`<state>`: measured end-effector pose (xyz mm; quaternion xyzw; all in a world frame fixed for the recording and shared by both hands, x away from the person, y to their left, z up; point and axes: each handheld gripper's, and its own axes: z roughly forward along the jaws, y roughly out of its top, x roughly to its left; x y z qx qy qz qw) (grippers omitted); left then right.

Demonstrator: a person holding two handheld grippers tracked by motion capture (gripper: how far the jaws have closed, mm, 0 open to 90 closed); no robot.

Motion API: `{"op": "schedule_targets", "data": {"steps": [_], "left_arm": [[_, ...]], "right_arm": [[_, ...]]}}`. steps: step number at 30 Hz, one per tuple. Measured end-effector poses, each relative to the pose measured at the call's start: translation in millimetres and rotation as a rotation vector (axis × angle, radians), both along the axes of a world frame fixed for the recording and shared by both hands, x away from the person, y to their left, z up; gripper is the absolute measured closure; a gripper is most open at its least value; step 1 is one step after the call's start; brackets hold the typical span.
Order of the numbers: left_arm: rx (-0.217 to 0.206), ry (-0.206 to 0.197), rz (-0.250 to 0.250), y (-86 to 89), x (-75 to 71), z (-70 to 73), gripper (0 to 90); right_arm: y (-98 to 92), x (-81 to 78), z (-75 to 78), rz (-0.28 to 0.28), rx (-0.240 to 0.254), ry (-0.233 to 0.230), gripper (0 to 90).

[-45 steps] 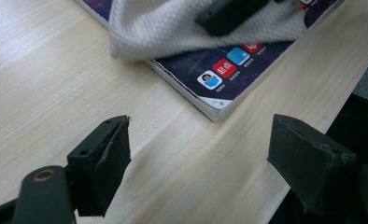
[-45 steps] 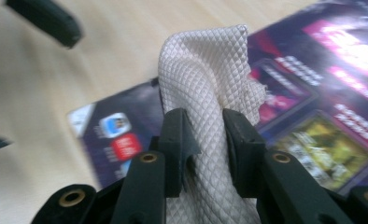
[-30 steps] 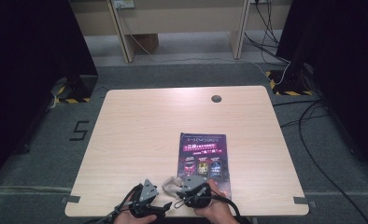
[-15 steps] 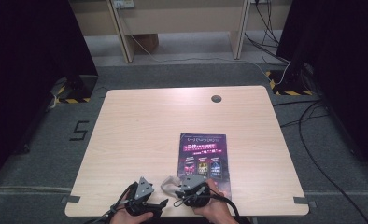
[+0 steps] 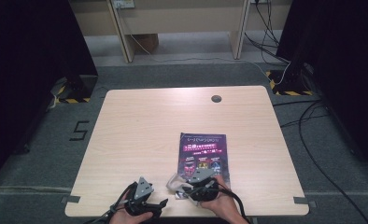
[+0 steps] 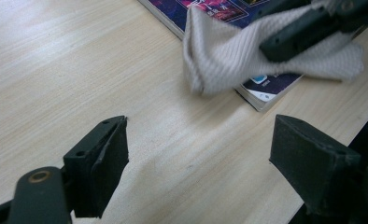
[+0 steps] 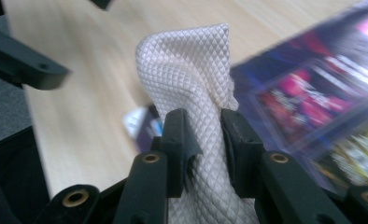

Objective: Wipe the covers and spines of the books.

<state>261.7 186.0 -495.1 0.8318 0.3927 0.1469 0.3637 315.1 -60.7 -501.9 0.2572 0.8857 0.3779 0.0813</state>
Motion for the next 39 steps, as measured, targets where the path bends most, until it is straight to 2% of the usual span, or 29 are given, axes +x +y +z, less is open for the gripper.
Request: {"op": "schedule_targets", "data": {"steps": [8,16,21,27,33,35,39], "left_arm": [[-0.001,-0.001,-0.005,-1.1,0.1,-0.6,19.0],[0.003,0.003,-0.007,-2.0,-0.3,-1.0,19.0],[0.003,0.004,-0.005,-2.0,-0.1,-1.6,19.0],[0.001,0.003,-0.003,-1.5,0.6,-1.7,19.0],[0.000,-0.005,-0.011,-7.1,1.3,-1.5,19.0],[-0.004,-0.007,-0.018,-9.9,3.9,-1.1,18.9],[-0.036,-0.011,-0.008,-18.7,12.9,-0.8,17.6]], "right_arm": [[-28.2,8.7,2.4,-0.080,-0.056,-0.059,72.4],[-57.6,9.5,3.8,-0.149,-0.075,-0.066,72.5],[-66.7,0.6,3.0,-0.156,-0.069,-0.069,72.8],[-78.2,-13.3,3.2,-0.152,-0.058,-0.051,72.3],[-93.5,-15.1,2.8,-0.183,-0.051,-0.050,71.5],[-95.9,-13.1,3.2,-0.189,-0.063,-0.059,71.4],[-98.8,-6.6,3.5,-0.206,-0.075,-0.070,71.3]]}}
